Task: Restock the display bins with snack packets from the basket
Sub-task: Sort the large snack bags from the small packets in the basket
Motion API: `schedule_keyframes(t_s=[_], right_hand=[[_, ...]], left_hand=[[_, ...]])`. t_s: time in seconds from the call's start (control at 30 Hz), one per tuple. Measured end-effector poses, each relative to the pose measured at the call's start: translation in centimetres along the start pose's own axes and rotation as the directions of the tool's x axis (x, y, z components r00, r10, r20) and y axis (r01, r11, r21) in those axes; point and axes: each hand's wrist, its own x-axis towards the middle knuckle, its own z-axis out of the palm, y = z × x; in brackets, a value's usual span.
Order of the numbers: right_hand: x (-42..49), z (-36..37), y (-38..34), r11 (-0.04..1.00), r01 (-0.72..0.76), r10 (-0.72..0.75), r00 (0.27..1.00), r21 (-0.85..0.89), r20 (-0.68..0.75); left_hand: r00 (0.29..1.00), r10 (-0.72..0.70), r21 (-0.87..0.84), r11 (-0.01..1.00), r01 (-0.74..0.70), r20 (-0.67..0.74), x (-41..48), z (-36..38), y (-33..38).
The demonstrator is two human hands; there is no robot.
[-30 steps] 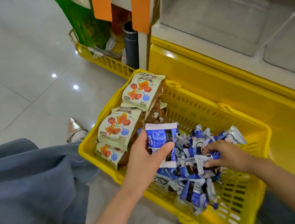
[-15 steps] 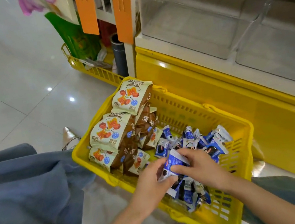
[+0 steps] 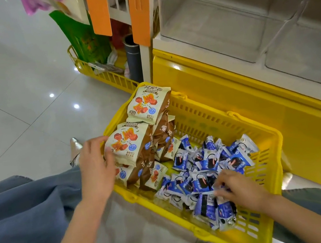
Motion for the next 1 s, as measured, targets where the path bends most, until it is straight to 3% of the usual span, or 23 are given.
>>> schedule_keyframes(t_s=[0.1,0.2,0.4,0.53,0.7,0.83,1.0], right_hand=[[2.4,-0.6,-0.9,0.994,-0.014,0.031,0.988,0.111,-0.151],[6.6,-0.6,-1.4,0.984,-0.055,0.075,0.991,0.167,-0.114],[14.7,1.0,-0.7,0.939,-0.266,0.275,0.961,0.219,-0.013],[17.9,2.6,-0.1,0.88,-0.403,0.386,0.915,0.253,0.114],[20.4,3.7,-0.5,0.841,-0.475,0.456,0.88,0.259,0.131],[21.7,3.9,-0.6,0.801,-0.543,0.495,0.837,0.251,0.234],[21.4,2.8,-0.8,0.78,-0.548,0.508,0.836,0.301,0.207]], left_hand=[[0.987,-0.149,-0.015,0.989,0.15,0.061,1.5,0.3,-2.4],[0.961,-0.241,-0.06,0.966,0.251,0.138,2.6,1.0,-3.8],[0.963,-0.251,0.016,0.968,0.25,0.098,3.3,1.6,-5.4],[0.96,-0.278,-0.025,0.96,0.279,0.038,3.2,2.1,-5.6],[0.956,-0.29,-0.055,0.955,0.292,0.044,3.2,2.0,-5.5],[0.956,-0.288,-0.06,0.955,0.291,0.052,3.2,1.9,-5.6],[0.95,-0.305,-0.075,0.948,0.31,0.068,3.1,1.9,-5.8]])
